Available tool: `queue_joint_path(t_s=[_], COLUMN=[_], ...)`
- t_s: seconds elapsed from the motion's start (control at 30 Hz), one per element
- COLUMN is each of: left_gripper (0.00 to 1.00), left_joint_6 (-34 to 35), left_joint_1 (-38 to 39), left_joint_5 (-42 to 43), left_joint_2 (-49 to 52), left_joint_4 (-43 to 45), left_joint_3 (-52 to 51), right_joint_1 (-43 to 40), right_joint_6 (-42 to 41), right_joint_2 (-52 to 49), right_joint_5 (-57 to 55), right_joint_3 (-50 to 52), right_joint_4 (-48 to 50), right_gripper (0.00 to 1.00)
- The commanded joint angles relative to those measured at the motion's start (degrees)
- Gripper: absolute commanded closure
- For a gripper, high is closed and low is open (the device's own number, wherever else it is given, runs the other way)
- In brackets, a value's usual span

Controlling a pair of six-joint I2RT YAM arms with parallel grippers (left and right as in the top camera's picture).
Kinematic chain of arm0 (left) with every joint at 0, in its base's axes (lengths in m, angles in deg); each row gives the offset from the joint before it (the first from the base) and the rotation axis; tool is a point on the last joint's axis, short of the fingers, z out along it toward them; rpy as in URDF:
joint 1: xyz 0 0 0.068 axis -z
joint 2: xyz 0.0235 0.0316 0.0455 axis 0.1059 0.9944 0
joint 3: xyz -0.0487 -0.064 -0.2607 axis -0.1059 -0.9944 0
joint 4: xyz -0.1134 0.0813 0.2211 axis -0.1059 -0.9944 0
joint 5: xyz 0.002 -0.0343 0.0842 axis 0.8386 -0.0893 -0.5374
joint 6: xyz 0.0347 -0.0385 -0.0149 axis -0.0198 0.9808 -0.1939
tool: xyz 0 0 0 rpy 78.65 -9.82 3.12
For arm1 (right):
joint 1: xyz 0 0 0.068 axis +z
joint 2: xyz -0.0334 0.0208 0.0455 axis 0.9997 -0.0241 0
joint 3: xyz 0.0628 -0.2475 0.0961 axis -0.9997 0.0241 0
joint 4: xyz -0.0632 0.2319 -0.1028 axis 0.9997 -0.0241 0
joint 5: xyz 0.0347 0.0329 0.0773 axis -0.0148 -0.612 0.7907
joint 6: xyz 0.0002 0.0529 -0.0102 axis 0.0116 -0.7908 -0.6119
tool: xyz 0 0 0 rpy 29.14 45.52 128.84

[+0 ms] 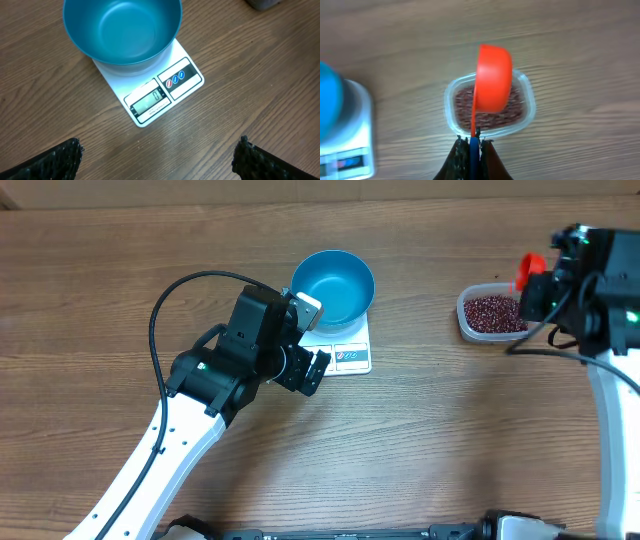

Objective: Scoop item into bowl and weigh 150g on scale
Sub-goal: 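Dip the scoop into the red beans with the right gripper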

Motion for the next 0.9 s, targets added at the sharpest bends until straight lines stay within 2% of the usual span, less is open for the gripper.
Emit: queue_joint_path(t_s=[0.0, 0.4, 0.87], left_gripper=[0.00, 0.00, 0.00], left_joint_6=[-1.27, -1.27, -1.27], left_joint_1=[-0.24, -0.24, -0.24], left_joint_5=[0.96, 0.96, 0.96], left_joint_2=[-0.44, -0.44, -0.44], left_joint_4=[0.04, 0.04, 0.04], left_joint_3=[0.13, 0.13, 0.13], right_joint_1=[2.36, 3.32, 3.32], right_joint_6=[12.81, 14.91, 11.45], right_joint_2=[-5.38, -15.78, -21.90], right_joint_5=[-8.07, -13.14, -16.13], right_joint_3=[-1.66, -1.64, -1.62], right_joint_4=[-1.42, -0.35, 0.83], right_gripper=[0.96, 0.96, 0.96])
